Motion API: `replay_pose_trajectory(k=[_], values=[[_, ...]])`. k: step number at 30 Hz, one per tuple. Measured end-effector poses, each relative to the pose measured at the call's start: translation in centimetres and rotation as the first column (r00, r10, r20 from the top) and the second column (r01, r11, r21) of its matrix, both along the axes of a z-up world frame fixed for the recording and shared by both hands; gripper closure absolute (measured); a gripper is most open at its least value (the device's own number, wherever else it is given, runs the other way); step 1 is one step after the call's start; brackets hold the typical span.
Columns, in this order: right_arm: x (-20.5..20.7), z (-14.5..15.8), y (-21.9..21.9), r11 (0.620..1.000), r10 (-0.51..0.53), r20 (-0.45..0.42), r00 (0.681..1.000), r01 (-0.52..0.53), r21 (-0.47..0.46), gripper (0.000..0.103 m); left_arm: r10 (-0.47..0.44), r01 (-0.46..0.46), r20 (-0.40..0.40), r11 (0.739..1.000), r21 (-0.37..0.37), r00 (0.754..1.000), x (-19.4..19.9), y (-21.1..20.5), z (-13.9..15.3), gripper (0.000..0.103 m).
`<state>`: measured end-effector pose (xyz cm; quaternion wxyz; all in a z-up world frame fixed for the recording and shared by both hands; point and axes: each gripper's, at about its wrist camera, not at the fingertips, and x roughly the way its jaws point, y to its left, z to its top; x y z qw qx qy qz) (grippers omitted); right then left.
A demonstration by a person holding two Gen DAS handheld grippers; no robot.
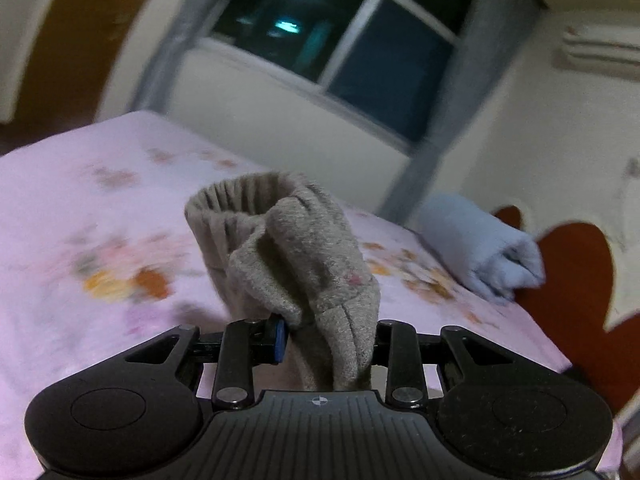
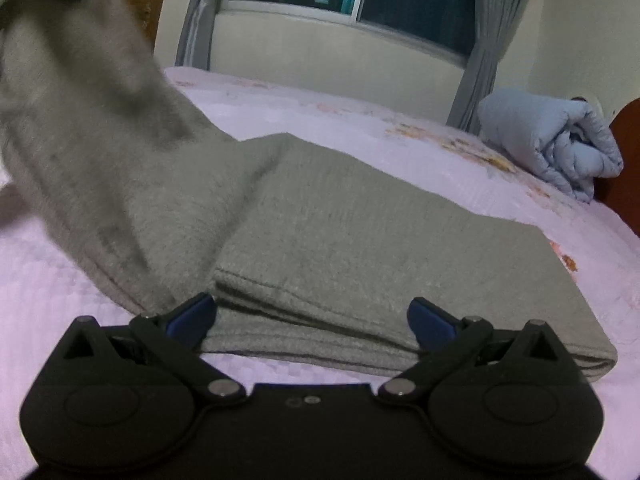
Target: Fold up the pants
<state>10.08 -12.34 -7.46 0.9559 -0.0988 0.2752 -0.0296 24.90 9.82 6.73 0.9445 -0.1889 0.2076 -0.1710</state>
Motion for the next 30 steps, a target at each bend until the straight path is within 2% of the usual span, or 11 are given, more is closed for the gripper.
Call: replay_pose_trajectory(k=[5,7,10,13,17,19,24,26,27,28,30], values=[[-2.4,0.8,-1.3,0.998,0.07,0.02,0.997,-0.07,0.007,0.006,-0.187,0.184,0.024,0.978,0.095,0.982,1.1,-9.4,2.4,0.071],[-5.3,2.7,-5.3,0.989,-0.052,0.118,0.992,0.035,0.145,0.006,-0.268,0.264,0.009,0.956,0.125,0.964,1.1,-13.6,1.9,0.072],[-8.1,5.6,-14.4,0.932,-0.281,0.226,0.933,0.21,0.296,0.006,-0.368,0.367,-0.035,0.909,0.198,0.929,0.5,-20.8,-0.9,0.072],[-5.9,8.4,-25.2,0.812,-0.456,0.088,0.886,0.373,0.449,0.006,-0.411,0.419,-0.088,0.863,0.283,0.907,-0.2,-27.5,-5.5,0.072],[-4.5,9.5,-32.3,0.769,-0.458,0.037,0.888,0.375,0.518,0.006,-0.393,0.43,-0.175,0.806,0.408,0.903,-3.0,-34.7,-11.2,0.071],[-4.5,9.2,-33.7,0.768,-0.463,0.041,0.885,0.377,0.518,0.006,-0.357,0.373,-0.126,0.81,0.451,0.926,-4.8,-35.8,-11.3,0.069],[-5.0,6.8,-34.3,0.759,-0.445,0.028,0.895,0.36,0.543,0.006,-0.289,0.305,-0.102,0.861,0.406,0.952,-5.5,-35.1,-8.7,0.068],[-5.0,6.0,-34.0,0.739,-0.441,-0.005,0.897,0.367,0.565,0.006,-0.306,0.349,-0.167,0.82,0.453,0.937,-5.2,-36.3,-9.6,0.064],[-5.0,6.1,-33.8,0.741,-0.435,-0.001,0.901,0.358,0.568,0.006,-0.301,0.34,-0.159,0.8,0.495,0.94,-5.6,-36.8,-9.9,0.061],[-4.9,6.4,-33.5,0.75,-0.428,0.011,0.904,0.349,0.562,0.006,-0.303,0.333,-0.143,0.792,0.512,0.942,-6.3,-37.0,-9.8,0.041],[-4.8,6.7,-33.2,0.767,-0.416,0.017,0.909,0.341,0.543,0.006,-0.366,0.383,-0.124,0.824,0.417,0.922,-7.3,-36.2,-9.0,0.013]])
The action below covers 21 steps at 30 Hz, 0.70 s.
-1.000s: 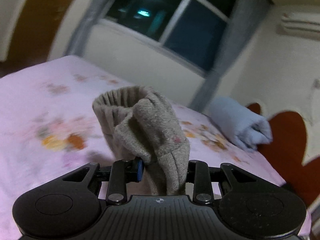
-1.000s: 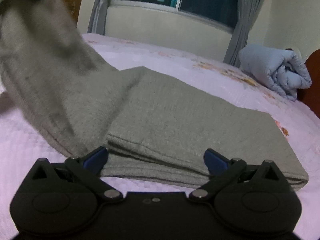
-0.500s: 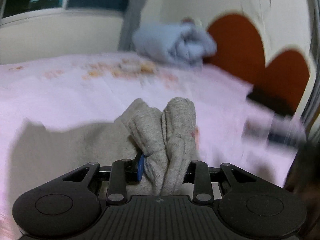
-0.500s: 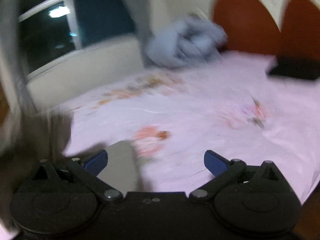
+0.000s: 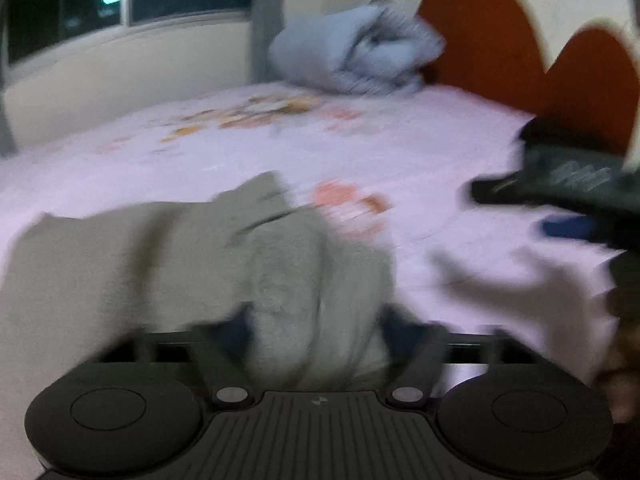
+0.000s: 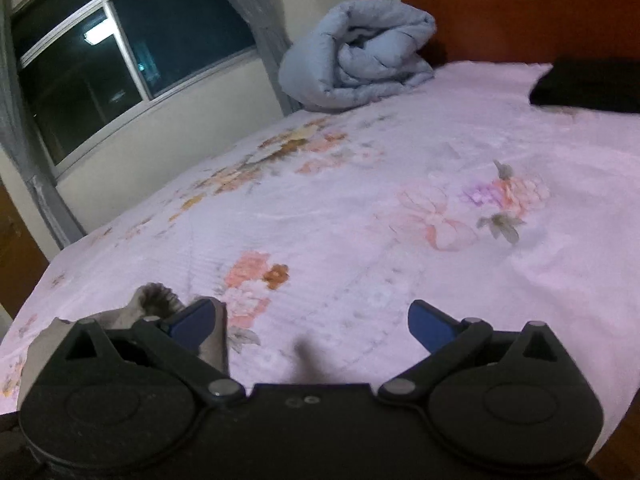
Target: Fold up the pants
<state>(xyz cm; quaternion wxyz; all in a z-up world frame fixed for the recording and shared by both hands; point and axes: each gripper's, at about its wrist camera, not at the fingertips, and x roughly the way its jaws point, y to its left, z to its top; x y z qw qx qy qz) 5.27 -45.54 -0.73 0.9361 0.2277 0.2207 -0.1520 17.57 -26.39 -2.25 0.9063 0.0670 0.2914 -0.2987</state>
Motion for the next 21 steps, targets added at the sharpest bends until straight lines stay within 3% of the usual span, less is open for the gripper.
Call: replay_pose_trajectory(k=[1,3,5,10,13,16,18,21], values=[[-0.1,0.1,0.2,1.0,0.004,0.0,1.0,-0.004,-0.007,0.006,-0.008,0.009,0.004,0.999,-0.048,1.0,-0.9,0.4,0.4,0.006],[-0.1,0.1,0.1,1.0,0.005,-0.009,1.0,-0.005,-0.003,0.006,-0.006,0.007,0.035,0.999,-0.048,0.999,-2.6,1.1,1.0,0.004],[-0.3,0.2,0.2,1.0,0.002,-0.008,1.0,-0.002,0.0,0.006,0.017,-0.016,0.018,0.996,-0.086,1.0,-3.3,2.9,1.3,0.004],[-0.6,1.3,1.4,0.997,0.071,0.02,0.997,-0.072,0.022,0.006,0.2,-0.196,0.012,0.969,-0.15,0.98,-3.4,10.8,2.0,0.004],[0.0,1.8,3.6,0.986,0.16,0.03,0.987,-0.161,0.044,0.006,0.331,-0.326,-0.003,0.929,-0.175,0.944,-2.4,16.3,2.1,0.004],[1.3,1.4,5.3,0.969,0.206,0.015,0.978,-0.206,0.133,0.009,0.451,-0.457,-0.076,0.865,-0.209,0.889,-1.4,21.7,1.2,0.004],[2.2,1.1,6.6,0.963,0.218,-0.004,0.976,-0.214,0.162,0.011,0.495,-0.517,-0.149,0.821,-0.243,0.856,-0.7,24.6,0.2,0.004],[3.6,0.8,8.2,0.965,0.213,-0.06,0.975,-0.201,0.166,0.011,0.511,-0.556,-0.222,0.787,-0.267,0.831,0.4,26.7,-1.5,0.004]])
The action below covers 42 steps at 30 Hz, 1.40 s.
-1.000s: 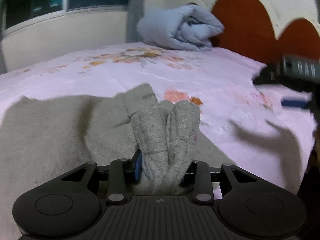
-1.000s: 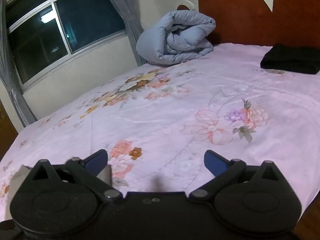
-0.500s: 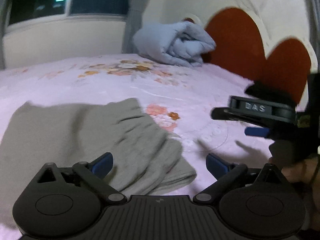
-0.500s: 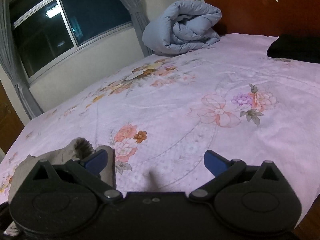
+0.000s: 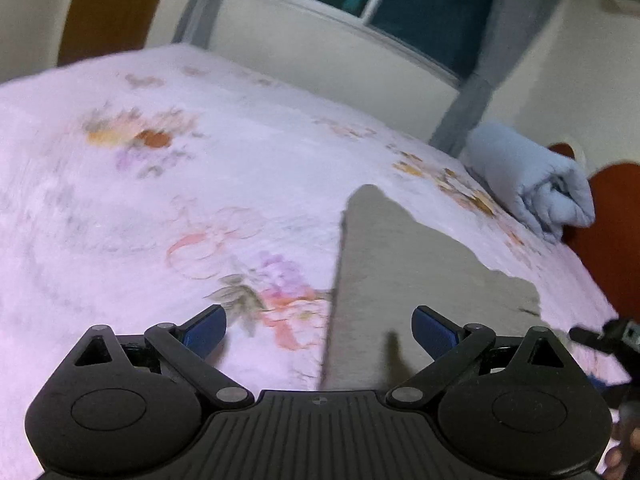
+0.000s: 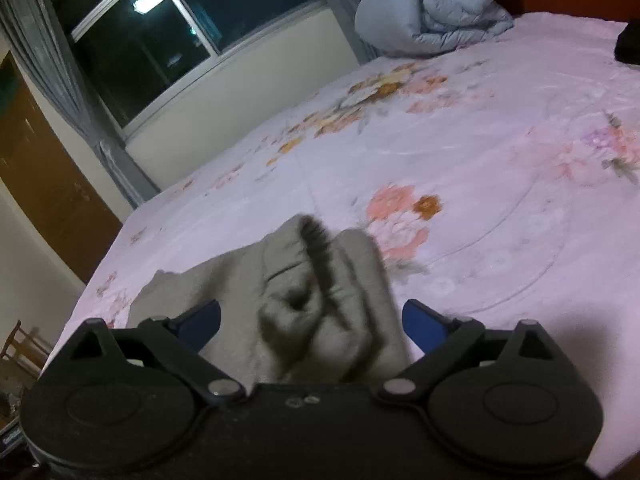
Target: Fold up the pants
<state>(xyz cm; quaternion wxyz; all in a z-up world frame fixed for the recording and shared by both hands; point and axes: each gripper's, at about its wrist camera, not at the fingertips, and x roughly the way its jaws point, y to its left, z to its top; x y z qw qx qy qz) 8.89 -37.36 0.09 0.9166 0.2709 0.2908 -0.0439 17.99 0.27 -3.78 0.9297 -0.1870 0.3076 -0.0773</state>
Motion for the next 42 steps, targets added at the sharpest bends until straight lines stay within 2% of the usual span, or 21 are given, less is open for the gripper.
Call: replay_pose_trajectory(k=[3,5,6,7,8,9,10,12,14,15,16,17,21,24,27,31,36,38,39,41,42], values=[[1.2,-0.7,0.3,0.998,-0.01,-0.055,0.998,0.013,0.054,0.012,0.01,-0.011,-0.024,0.999,-0.044,1.0,0.8,0.5,-1.1,0.004],[1.8,-1.5,0.4,0.996,-0.009,-0.089,0.996,0.016,0.083,0.019,0.002,-0.004,-0.03,0.999,-0.046,1.0,1.8,-0.1,-1.9,0.004],[2.1,-1.8,0.5,0.995,0.005,-0.094,0.996,0.004,0.099,0.046,0.0,-0.001,-0.039,0.999,-0.048,0.999,2.1,-0.1,-2.1,0.004],[2.2,-2.4,0.6,0.992,0.028,-0.092,0.995,-0.016,0.127,0.067,-0.004,0.001,-0.049,0.998,-0.055,0.999,2.3,-0.1,-2.4,0.004],[2.2,-2.6,0.7,0.989,0.039,-0.082,0.996,-0.027,0.147,0.071,-0.009,0.005,-0.053,0.998,-0.067,0.999,2.3,0.0,-2.7,0.004],[1.7,-2.2,0.8,0.989,0.048,-0.037,0.998,-0.042,0.142,0.078,-0.01,0.006,-0.05,0.997,-0.077,0.999,2.2,0.2,-2.9,0.004],[0.7,-1.4,0.8,0.987,0.056,0.04,0.998,-0.061,0.146,0.079,-0.012,0.009,-0.043,0.996,-0.085,0.999,2.1,0.4,-3.1,0.004],[-1.5,-0.5,0.8,0.987,0.044,0.154,0.987,-0.067,0.149,0.08,-0.02,0.017,-0.03,0.995,-0.098,0.999,1.9,0.6,-3.4,0.004],[-2.7,-2.5,0.4,0.992,-0.009,0.121,0.993,-0.006,0.124,0.08,-0.028,0.026,-0.024,0.995,-0.099,0.999,1.9,0.7,-3.7,0.004],[-2.6,-4.7,-0.7,0.98,-0.055,0.043,0.998,0.046,0.191,0.079,-0.033,0.031,-0.023,0.995,-0.099,0.999,2.0,0.6,-3.8,0.004],[-2.9,-6.6,-2.0,0.949,-0.079,0.02,0.997,0.069,0.309,0.077,-0.039,0.036,-0.024,0.994,-0.102,0.999,2.1,0.6,-3.7,0.004],[-3.1,-7.1,-2.8,0.929,-0.088,0.035,0.995,0.069,0.365,0.078,-0.044,0.042,-0.024,0.993,-0.107,0.999,2.2,0.7,-3.7,0.004],[-3.2,-3.9,-2.3,0.973,-0.023,0.079,0.997,0.004,0.232,0.066,-0.066,0.061,-0.023,0.981,-0.182,0.998,3.0,1.3,-3.6,0.004],[-4.1,-1.9,-2.8,0.99,-0.067,0.122,0.99,0.051,0.131,0.057,-0.092,0.088,-0.008,0.971,-0.224,0.996,4.8,1.2,-3.0,0.004],[-3.0,-1.4,-4.0,0.991,-0.051,0.123,0.991,0.035,0.13,0.032,-0.184,0.183,0.019,0.955,-0.232,0.983,7.5,-0.3,-2.2,0.004],[-0.1,-2.8,-5.2,0.984,0.022,0.055,0.998,-0.032,0.176,0.031,-0.296,0.27,-0.045,0.914,-0.302,0.954,11.6,-2.1,-3.1,0.004],[1.9,-5.6,-7.3,0.938,0.131,0.011,0.991,-0.128,0.321,0.035,-0.382,0.294,-0.112,0.84,-0.456,0.917,14.5,-2.6,-5.7,0.004],[2.7,-7.0,-7.6,0.887,0.185,0.002,0.983,-0.168,0.429,0.032,-0.417,0.313,-0.126,0.819,-0.481,0.9,15.2,-3.1,-6.5,0.004],[3.1,-7.4,-7.8,0.86,0.205,0.015,0.979,-0.187,0.475,0.027,-0.434,0.32,-0.131,0.806,-0.498,0.891,15.5,-3.2,-6.7,0.004],[3.9,-7.9,-8.3,0.82,0.242,0.039,0.97,-0.226,0.526,0.022,-0.451,0.319,-0.141,0.788,-0.526,0.881,16.0,-3.4,-7.0,0.004],[4.1,-8.2,-8.7,0.808,0.245,0.049,0.968,-0.232,0.541,0.025,-0.456,0.318,-0.145,0.783,-0.534,0.878,16.2,-3.4,-7.1,0.004]])
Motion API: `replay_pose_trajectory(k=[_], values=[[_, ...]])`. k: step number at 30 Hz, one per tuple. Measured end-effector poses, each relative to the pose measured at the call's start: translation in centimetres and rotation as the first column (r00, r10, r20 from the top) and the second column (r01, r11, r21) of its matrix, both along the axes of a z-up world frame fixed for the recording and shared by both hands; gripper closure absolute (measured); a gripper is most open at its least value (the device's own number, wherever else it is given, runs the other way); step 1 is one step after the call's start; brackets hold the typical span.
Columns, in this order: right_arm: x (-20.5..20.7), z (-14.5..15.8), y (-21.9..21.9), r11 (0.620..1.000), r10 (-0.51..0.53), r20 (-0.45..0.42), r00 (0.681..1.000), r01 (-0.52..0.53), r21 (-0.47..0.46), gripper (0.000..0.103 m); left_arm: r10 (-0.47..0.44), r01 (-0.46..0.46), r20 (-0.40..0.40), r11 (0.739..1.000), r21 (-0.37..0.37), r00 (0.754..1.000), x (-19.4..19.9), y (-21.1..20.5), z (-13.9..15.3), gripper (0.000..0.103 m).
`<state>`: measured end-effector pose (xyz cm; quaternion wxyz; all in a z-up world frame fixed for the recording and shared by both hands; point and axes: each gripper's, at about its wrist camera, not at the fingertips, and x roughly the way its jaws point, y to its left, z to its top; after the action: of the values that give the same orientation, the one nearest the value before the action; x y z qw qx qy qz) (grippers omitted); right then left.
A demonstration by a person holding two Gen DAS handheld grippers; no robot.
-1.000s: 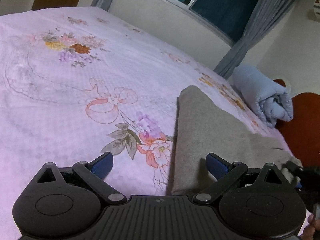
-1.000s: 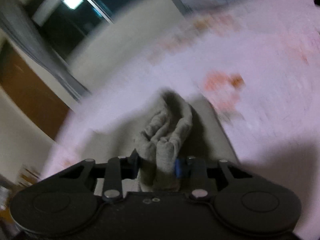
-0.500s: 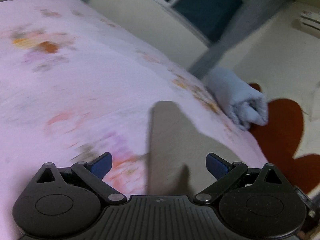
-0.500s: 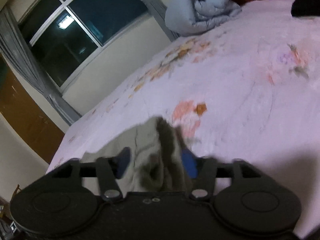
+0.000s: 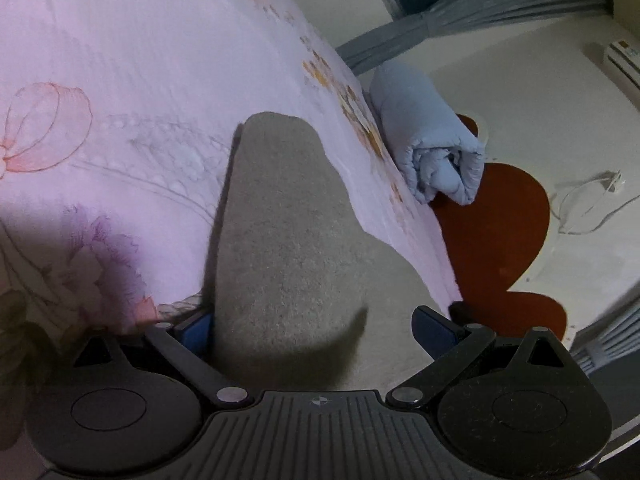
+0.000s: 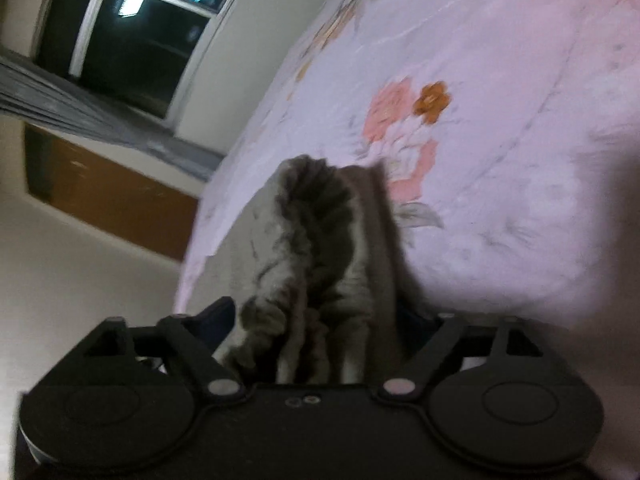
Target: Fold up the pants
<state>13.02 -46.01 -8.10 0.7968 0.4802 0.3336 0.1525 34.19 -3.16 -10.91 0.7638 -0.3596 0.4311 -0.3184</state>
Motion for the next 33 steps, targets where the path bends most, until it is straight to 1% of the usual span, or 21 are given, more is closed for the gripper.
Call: replay_pose_trajectory(k=[1,2,4,6,8,11,12,13,14,15,16,19,21,25,27,30,33], values=[[0.1,0.0,-0.3,1.0,-0.007,-0.013,1.0,0.007,-0.021,0.044,0.003,-0.003,-0.005,1.0,0.0,1.0,0.1,0.0,-0.1,0.005],[0.2,0.2,-0.6,0.998,-0.018,-0.031,0.999,0.017,-0.053,0.049,0.006,-0.006,-0.004,1.0,0.0,1.0,0.0,0.1,0.0,0.005],[-0.1,0.1,-0.9,1.0,-0.009,-0.019,1.0,0.009,-0.012,0.046,0.003,-0.003,-0.002,1.0,0.006,1.0,0.0,-0.1,-0.2,0.005],[-0.2,-0.1,-0.9,0.999,0.035,-0.026,0.999,-0.035,-0.007,0.045,0.0,0.0,-0.002,1.0,0.009,1.0,0.0,-0.4,-0.3,0.005],[0.0,-0.3,-1.1,0.997,0.066,-0.031,0.997,-0.065,0.029,0.045,0.0,0.0,0.007,1.0,0.028,1.0,0.1,-0.9,-0.5,0.005],[0.4,0.1,-0.5,0.995,0.093,-0.02,0.995,-0.092,0.026,0.041,-0.005,0.003,0.024,0.998,0.064,1.0,0.1,-1.9,0.0,0.005],[0.5,0.4,-0.1,0.995,0.099,-0.02,0.995,-0.099,-0.008,0.041,-0.001,-0.001,0.026,0.998,0.067,1.0,0.1,-2.1,0.1,0.021],[0.6,0.5,0.3,0.995,0.099,-0.022,0.995,-0.1,-0.03,0.043,0.003,-0.004,0.018,0.997,0.079,1.0,0.1,-2.1,0.1,0.049],[0.8,0.5,0.4,0.994,0.097,-0.025,0.995,-0.098,-0.048,0.044,0.017,-0.017,-0.002,0.994,0.108,1.0,0.1,-1.9,-0.2,0.059],[0.9,0.9,0.8,0.993,0.096,-0.026,0.995,-0.098,-0.06,0.048,0.027,-0.026,-0.016,0.994,0.103,0.999,0.0,-1.6,-0.5,0.067],[1.0,1.2,0.9,0.992,0.103,-0.02,0.994,-0.104,-0.064,0.054,0.034,-0.032,-0.02,0.996,0.086,0.999,-0.2,-1.2,-0.6,0.072],[1.0,2.5,1.1,0.987,0.134,0.01,0.991,-0.133,-0.096,0.062,0.038,-0.038,0.0,0.996,0.078,0.999,-0.8,-1.1,-0.2,0.078],[1.3,3.4,1.1,0.986,0.142,0.034,0.989,-0.139,-0.096,0.064,0.055,-0.056,0.017,0.998,0.038,0.998,-1.0,-1.0,0.3,0.079],[3.1,6.4,1.5,0.977,0.186,0.09,0.978,-0.174,-0.123,0.065,0.07,-0.07,0.089,0.998,-0.006,0.994,-0.9,-0.8,2.8,0.079],[5.0,7.6,1.6,0.974,0.201,0.111,0.973,-0.187,-0.126,0.065,0.09,-0.089,0.124,0.996,-0.013,0.988,-0.2,-0.4,4.2,0.079],[8.5,8.9,1.8,0.971,0.227,0.147,0.963,-0.213,-0.108,0.065,0.128,-0.126,0.149,0.992,-0.025,0.98,1.4,1.1,5.4,0.079],[12.0,8.3,1.9,0.968,0.247,0.148,0.958,-0.239,-0.073,0.065,0.159,-0.159,0.136,0.987,-0.01,0.978,3.5,2.1,5.1,0.079]])
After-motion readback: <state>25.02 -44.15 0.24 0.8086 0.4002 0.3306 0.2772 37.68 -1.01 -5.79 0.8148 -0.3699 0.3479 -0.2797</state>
